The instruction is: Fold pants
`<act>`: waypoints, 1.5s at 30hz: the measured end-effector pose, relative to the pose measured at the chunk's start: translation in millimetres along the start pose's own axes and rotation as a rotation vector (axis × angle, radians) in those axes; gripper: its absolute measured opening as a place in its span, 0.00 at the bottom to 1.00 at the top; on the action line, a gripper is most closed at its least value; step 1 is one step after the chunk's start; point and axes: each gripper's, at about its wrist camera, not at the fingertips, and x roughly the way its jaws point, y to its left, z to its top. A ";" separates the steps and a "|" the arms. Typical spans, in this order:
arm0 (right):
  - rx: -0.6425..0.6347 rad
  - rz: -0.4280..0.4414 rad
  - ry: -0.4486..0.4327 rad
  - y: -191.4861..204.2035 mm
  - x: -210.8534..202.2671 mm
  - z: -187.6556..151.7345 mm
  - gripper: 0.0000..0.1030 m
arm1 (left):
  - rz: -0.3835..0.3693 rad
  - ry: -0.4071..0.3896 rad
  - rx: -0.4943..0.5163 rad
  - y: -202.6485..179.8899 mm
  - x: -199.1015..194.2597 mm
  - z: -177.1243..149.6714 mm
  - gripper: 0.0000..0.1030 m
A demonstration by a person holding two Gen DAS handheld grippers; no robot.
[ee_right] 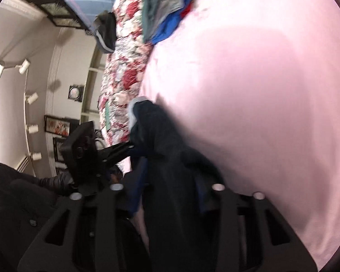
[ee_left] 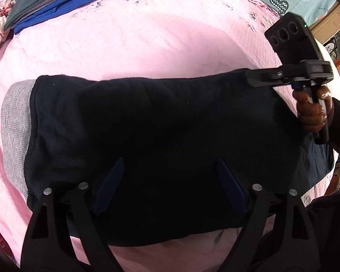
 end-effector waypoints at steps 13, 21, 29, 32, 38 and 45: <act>0.025 -0.358 -0.245 19.1 -65.4 -22.6 0.25 | -0.025 -0.016 0.050 0.5 -2.0 2.1 0.87; -0.177 -0.460 -0.263 109.9 -14.3 -103.0 0.27 | -0.018 -0.034 0.098 -4.4 -1.8 -1.4 0.97; 0.028 -0.593 -0.378 62.1 -69.5 -216.9 0.26 | 0.048 -0.015 0.189 -15.1 2.5 -4.6 0.98; 0.143 -0.625 -0.520 43.3 -130.5 -267.4 0.24 | 0.071 -0.003 0.202 -19.9 4.5 -2.8 0.98; 0.311 -0.819 -0.835 44.9 -234.1 -337.8 0.26 | 0.101 0.041 0.146 -20.5 -2.9 5.3 0.98; 0.285 -1.035 -0.830 31.8 -275.6 -340.2 0.31 | 0.103 -0.010 0.058 -35.5 -27.4 19.9 0.98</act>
